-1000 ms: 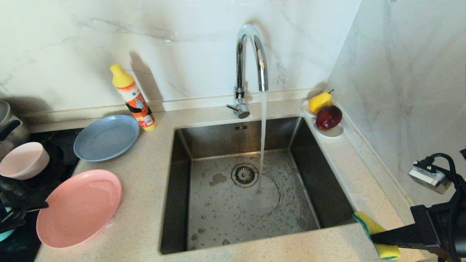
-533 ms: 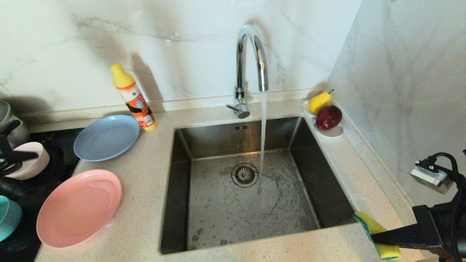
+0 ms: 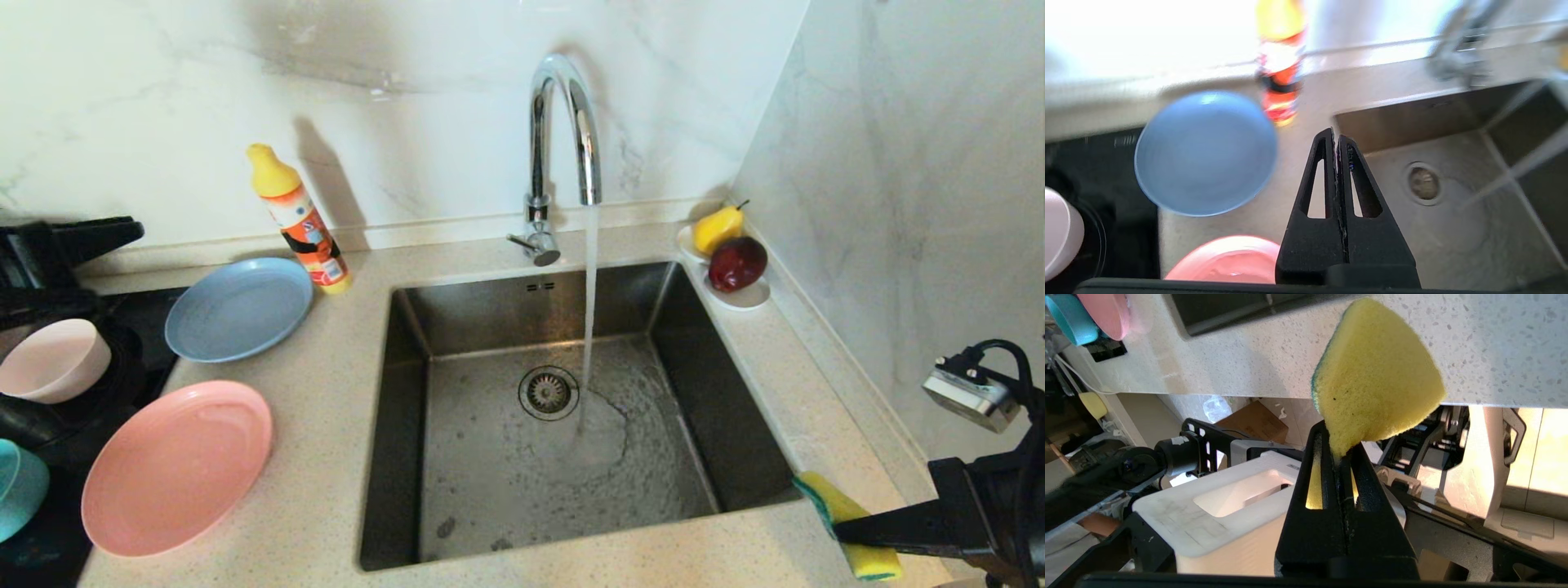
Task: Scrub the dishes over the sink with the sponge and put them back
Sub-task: Place the plate on the table, then put down the sponge
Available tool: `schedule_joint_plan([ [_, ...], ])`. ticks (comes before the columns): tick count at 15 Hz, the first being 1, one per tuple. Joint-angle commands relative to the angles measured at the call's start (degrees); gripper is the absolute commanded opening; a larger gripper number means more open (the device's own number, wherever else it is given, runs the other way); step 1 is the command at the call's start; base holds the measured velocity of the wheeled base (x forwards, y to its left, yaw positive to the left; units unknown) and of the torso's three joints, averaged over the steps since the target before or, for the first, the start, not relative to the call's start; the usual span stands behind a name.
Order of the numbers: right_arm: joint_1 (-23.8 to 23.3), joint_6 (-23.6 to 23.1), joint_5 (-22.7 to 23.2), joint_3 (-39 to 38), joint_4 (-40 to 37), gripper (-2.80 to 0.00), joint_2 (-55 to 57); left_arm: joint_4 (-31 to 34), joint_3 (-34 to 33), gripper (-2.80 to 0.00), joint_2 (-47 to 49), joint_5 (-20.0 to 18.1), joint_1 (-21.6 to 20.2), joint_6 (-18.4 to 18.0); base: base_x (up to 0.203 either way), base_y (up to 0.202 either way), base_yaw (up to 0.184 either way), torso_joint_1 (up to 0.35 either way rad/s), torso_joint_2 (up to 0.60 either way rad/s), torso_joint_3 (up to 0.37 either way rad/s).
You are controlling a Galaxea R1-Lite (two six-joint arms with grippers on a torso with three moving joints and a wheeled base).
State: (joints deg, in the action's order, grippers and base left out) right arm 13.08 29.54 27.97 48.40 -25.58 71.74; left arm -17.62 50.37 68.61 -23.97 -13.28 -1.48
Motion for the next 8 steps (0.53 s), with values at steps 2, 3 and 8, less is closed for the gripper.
schedule_joint_plan([
  [2,0.0,0.2,0.2,0.3,-0.2,-2.80,0.1,-0.2,-10.3,-2.80,-21.2,0.3,2.6,-0.3,0.000,0.000,0.000,0.000,0.00,0.000],
  [3,0.0,0.2,0.2,0.2,-0.2,-2.80,-0.2,0.1,-14.8,-2.80,-26.9,0.1,2.9,-0.3,0.000,0.000,0.000,0.000,0.00,0.000],
  [8,0.0,0.2,0.1,1.0,-0.2,-2.80,0.0,14.0,-25.6,-2.80,-47.2,-9.0,3.4,0.2,0.000,0.000,0.000,0.000,0.00,0.000],
])
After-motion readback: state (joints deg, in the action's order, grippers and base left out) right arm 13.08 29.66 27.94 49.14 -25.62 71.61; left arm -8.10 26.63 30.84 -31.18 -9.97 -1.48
